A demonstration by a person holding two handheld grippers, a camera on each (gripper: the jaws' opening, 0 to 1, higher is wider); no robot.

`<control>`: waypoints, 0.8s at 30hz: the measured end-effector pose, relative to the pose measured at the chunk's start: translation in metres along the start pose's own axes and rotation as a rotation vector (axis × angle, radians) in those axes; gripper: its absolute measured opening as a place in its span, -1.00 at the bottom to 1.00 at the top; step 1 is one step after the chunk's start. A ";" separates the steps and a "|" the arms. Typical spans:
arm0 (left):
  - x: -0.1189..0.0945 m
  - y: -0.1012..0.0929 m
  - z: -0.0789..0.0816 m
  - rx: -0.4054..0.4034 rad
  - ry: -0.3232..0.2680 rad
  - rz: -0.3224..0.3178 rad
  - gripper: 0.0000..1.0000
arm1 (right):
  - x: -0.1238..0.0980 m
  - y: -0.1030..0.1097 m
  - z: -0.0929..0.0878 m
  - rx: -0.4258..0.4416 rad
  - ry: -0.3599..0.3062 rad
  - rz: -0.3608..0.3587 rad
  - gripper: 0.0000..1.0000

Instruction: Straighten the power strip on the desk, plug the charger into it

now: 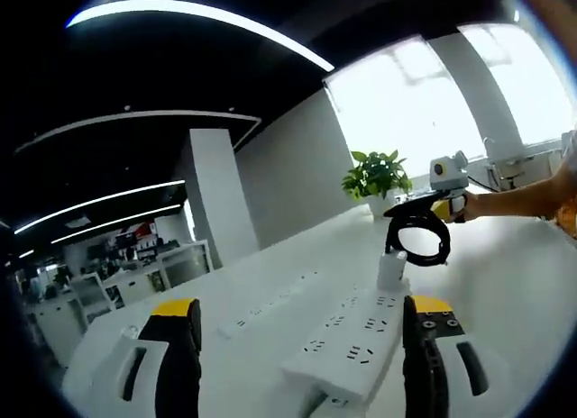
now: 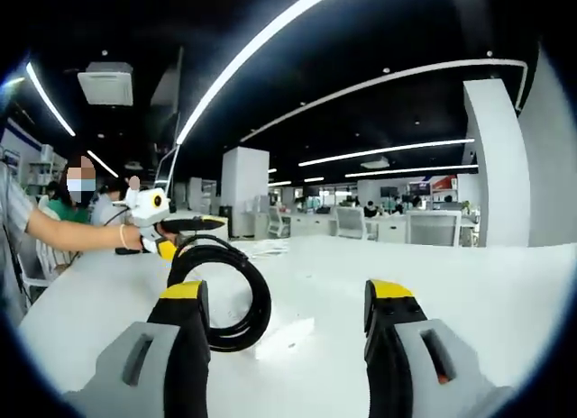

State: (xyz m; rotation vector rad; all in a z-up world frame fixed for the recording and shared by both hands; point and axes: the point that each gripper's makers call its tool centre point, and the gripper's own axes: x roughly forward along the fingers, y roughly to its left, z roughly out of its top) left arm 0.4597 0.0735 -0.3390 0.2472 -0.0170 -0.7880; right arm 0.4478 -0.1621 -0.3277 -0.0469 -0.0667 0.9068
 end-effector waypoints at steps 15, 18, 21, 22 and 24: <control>-0.016 -0.001 -0.048 0.002 0.120 0.044 0.74 | -0.004 0.002 -0.037 0.011 0.089 -0.001 0.24; -0.017 -0.006 -0.059 -0.024 0.158 0.035 0.67 | -0.002 0.004 -0.045 0.016 0.109 0.008 0.21; -0.015 -0.015 -0.073 -0.057 0.207 0.018 0.65 | -0.001 0.009 -0.060 -0.009 0.165 0.021 0.14; -0.015 -0.017 -0.078 -0.048 0.229 0.015 0.64 | 0.000 0.011 -0.064 -0.011 0.178 0.029 0.10; -0.014 -0.018 -0.085 -0.036 0.259 0.030 0.62 | 0.001 0.016 -0.071 -0.013 0.192 0.044 0.01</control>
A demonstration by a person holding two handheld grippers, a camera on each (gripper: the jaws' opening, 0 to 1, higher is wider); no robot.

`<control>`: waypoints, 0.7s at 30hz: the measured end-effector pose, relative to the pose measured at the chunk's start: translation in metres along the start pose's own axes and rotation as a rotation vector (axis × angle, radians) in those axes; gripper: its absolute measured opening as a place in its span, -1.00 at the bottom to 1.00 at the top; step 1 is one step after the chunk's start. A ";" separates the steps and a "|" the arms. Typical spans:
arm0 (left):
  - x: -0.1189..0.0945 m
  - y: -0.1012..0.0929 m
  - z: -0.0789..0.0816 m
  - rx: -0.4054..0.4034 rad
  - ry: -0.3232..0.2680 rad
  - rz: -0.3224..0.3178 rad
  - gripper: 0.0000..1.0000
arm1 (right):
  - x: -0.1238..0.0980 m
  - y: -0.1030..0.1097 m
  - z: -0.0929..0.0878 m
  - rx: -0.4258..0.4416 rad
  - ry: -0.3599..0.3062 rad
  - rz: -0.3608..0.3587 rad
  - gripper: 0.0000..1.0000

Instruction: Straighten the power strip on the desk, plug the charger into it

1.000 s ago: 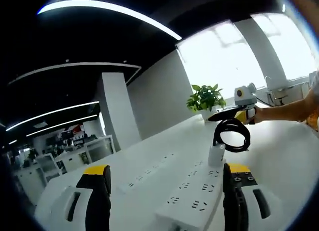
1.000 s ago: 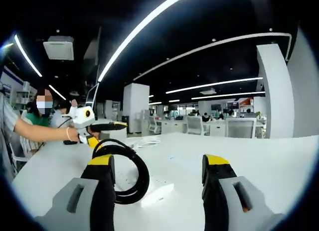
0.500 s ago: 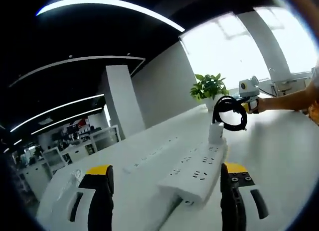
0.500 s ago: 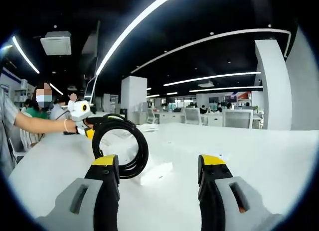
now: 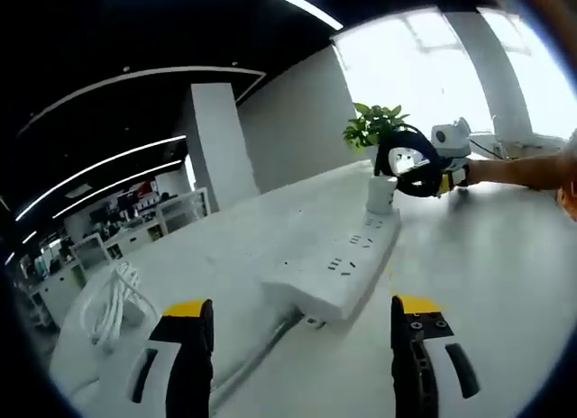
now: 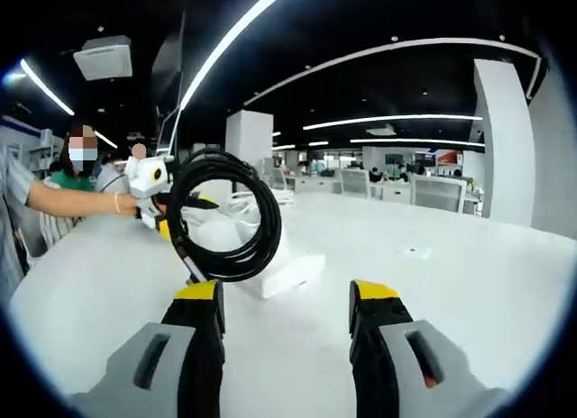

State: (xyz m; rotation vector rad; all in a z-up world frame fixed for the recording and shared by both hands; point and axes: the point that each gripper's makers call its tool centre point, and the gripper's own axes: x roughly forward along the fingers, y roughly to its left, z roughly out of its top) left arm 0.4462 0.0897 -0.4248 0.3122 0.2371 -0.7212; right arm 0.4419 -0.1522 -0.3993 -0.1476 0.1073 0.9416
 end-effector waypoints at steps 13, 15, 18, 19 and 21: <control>0.007 -0.014 -0.001 -0.126 0.015 -0.019 0.13 | 0.017 0.006 -0.011 -0.028 0.067 0.014 -0.22; 0.008 -0.018 0.001 -0.141 0.015 -0.024 0.13 | 0.019 0.005 -0.012 -0.021 0.076 0.009 -0.26; 0.009 -0.021 0.001 -0.145 0.017 -0.017 0.07 | 0.021 -0.002 -0.015 -0.010 0.097 -0.027 -0.40; 0.009 -0.022 0.002 -0.152 0.018 -0.019 0.01 | 0.021 -0.002 -0.015 -0.009 0.098 -0.028 -0.45; 0.010 -0.023 0.003 -0.169 0.013 -0.016 -0.04 | 0.021 -0.002 -0.014 -0.006 0.093 -0.032 -0.47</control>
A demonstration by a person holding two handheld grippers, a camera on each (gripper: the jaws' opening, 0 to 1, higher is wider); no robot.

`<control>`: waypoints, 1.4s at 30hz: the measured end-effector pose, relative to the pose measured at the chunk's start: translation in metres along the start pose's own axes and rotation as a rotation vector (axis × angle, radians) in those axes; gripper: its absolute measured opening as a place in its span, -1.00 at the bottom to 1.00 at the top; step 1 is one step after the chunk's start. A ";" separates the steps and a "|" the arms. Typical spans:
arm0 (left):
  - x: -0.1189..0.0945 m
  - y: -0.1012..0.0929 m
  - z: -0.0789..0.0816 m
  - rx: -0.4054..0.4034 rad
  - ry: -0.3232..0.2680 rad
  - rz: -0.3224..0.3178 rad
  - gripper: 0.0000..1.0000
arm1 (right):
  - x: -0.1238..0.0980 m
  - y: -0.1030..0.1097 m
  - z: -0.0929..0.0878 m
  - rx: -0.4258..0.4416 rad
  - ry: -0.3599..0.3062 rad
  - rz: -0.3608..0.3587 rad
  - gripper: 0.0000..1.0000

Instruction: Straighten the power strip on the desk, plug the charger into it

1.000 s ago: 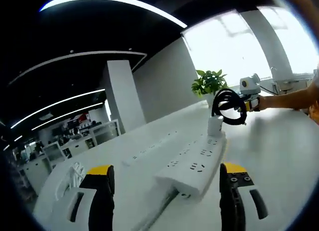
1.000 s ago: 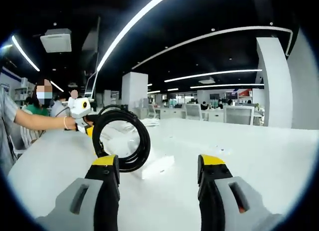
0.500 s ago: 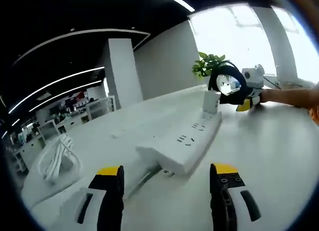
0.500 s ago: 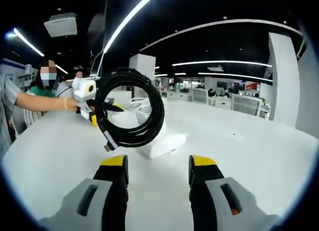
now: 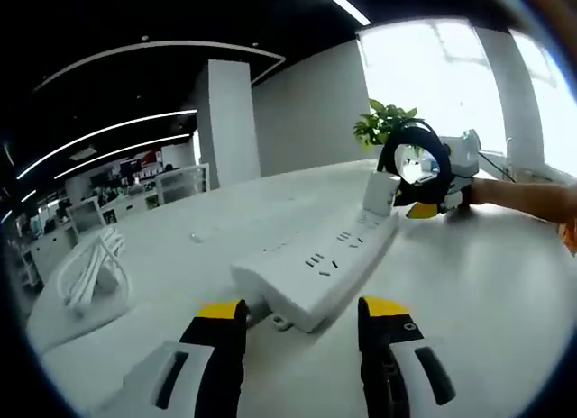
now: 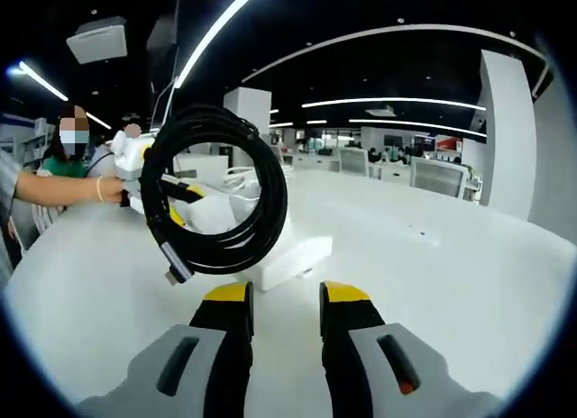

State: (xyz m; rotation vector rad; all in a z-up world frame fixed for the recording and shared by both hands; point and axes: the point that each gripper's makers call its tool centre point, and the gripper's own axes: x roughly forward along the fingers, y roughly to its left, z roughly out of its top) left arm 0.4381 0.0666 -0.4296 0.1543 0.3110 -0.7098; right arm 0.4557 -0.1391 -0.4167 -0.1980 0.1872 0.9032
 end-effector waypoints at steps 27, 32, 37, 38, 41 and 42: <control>0.002 -0.001 -0.008 -0.013 0.029 0.014 -0.41 | 0.017 0.018 0.002 -0.011 0.014 0.038 -0.79; 0.003 0.000 -0.007 -0.010 0.026 0.008 -0.41 | 0.017 0.018 0.001 0.005 0.026 0.030 -0.81; 0.004 0.001 -0.006 0.000 0.028 -0.006 -0.41 | 0.016 0.016 0.001 0.024 0.043 0.021 -0.85; 0.005 0.001 -0.006 0.002 0.028 -0.007 -0.41 | 0.016 0.016 0.001 0.022 0.045 0.019 -0.85; 0.008 0.003 -0.004 0.011 0.033 -0.013 -0.41 | 0.015 0.016 0.001 0.026 0.051 0.018 -0.88; 0.009 0.004 -0.004 0.018 0.036 -0.013 -0.41 | 0.014 0.016 0.001 0.025 0.053 0.017 -0.89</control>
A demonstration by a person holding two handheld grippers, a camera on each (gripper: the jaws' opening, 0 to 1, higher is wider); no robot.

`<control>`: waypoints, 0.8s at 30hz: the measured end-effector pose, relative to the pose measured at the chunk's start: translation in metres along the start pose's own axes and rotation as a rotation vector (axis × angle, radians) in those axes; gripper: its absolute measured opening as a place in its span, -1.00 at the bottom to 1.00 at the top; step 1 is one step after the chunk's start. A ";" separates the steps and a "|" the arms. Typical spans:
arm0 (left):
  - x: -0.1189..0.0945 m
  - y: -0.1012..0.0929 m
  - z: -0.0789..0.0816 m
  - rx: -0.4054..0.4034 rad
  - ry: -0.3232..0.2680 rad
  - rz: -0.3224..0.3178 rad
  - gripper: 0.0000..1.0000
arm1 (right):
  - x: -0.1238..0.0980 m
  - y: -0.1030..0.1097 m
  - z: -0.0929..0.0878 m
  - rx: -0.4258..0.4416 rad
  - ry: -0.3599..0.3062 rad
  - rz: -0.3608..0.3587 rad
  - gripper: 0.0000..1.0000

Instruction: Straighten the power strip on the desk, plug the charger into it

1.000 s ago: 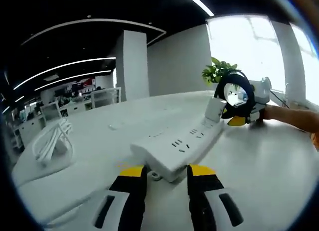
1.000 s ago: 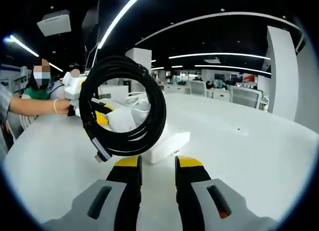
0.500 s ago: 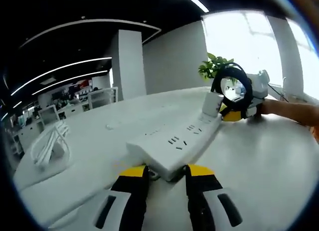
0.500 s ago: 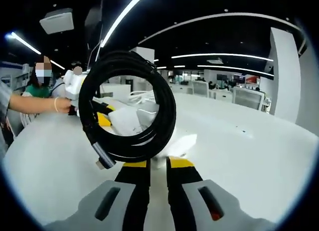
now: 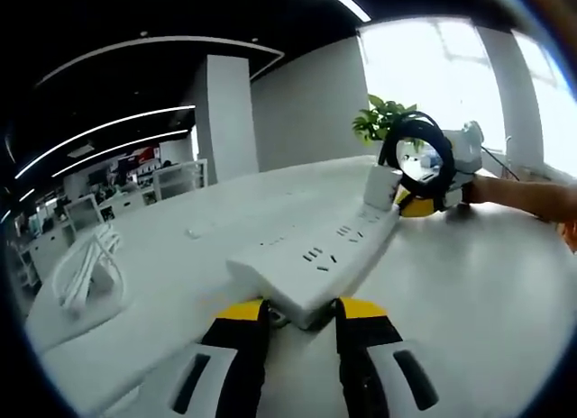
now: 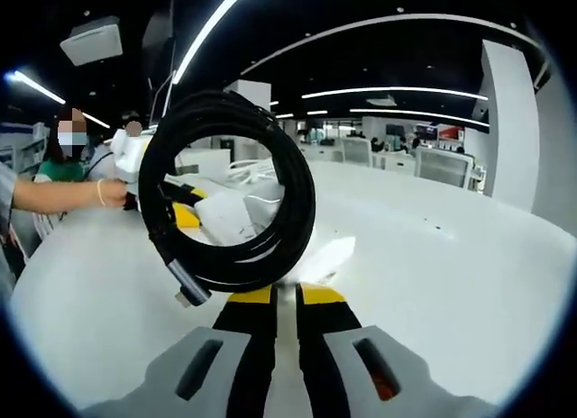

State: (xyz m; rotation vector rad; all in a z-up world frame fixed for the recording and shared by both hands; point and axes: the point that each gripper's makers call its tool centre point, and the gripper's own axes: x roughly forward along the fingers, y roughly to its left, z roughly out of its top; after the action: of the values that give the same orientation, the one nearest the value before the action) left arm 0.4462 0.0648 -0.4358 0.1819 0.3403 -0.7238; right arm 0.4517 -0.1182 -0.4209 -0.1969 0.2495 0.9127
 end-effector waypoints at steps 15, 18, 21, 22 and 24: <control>0.002 0.001 0.000 0.011 0.001 -0.012 -0.42 | -0.003 0.002 0.000 -0.003 0.013 -0.013 -0.91; 0.002 0.001 -0.001 0.011 -0.005 -0.011 -0.42 | -0.004 0.003 0.000 0.005 0.009 -0.009 -0.90; 0.002 0.001 -0.001 0.010 -0.013 -0.013 -0.41 | -0.004 0.004 -0.001 0.010 0.002 0.000 -0.88; 0.003 0.001 -0.001 0.012 -0.016 -0.011 -0.41 | -0.004 0.004 -0.001 0.011 0.001 0.003 -0.88; 0.003 0.001 -0.001 0.031 -0.018 -0.007 -0.40 | -0.003 0.004 -0.002 0.020 0.002 0.002 -0.87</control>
State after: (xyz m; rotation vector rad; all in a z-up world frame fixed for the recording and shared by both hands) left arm 0.4485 0.0642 -0.4374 0.2029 0.3127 -0.7378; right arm 0.4460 -0.1188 -0.4224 -0.1795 0.2607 0.9118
